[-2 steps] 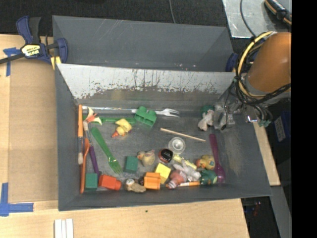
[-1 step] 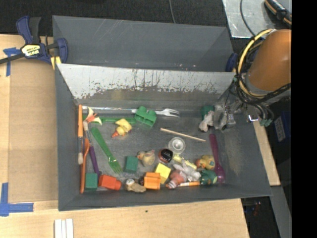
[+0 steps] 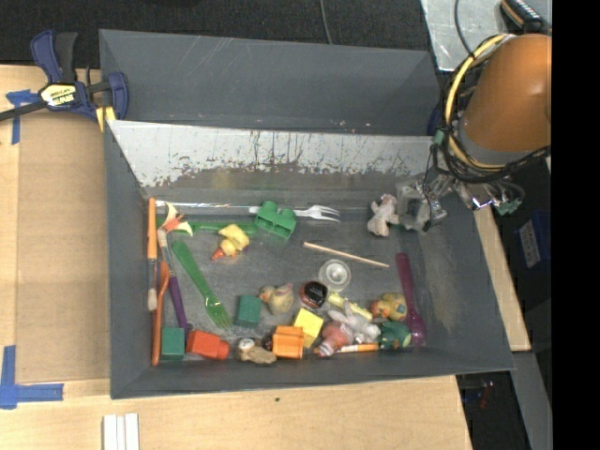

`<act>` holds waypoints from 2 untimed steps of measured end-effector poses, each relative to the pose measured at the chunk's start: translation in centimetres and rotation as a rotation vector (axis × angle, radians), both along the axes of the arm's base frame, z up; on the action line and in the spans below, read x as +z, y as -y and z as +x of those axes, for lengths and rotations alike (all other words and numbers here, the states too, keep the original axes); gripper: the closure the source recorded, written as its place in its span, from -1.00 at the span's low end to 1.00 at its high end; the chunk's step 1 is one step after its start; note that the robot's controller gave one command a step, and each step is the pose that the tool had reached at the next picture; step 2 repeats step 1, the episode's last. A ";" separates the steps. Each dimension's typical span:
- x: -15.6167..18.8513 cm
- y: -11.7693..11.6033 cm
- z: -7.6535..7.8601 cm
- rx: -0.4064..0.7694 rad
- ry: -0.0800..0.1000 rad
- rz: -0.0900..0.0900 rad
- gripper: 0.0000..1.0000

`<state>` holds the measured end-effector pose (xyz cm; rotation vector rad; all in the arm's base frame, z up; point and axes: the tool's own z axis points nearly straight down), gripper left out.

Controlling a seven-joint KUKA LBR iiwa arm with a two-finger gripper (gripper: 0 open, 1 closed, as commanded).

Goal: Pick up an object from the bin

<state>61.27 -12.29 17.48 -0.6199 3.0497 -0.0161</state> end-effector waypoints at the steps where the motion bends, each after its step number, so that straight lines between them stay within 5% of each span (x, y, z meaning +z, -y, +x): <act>1: 2.8 0.7 -2.8 -0.096 -0.009 0.005 1.00; 2: 2.8 0.7 -2.8 -0.096 -0.009 0.005 1.00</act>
Offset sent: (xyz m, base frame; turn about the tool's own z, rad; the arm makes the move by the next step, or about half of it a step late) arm -0.0331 0.0385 0.0568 -0.0088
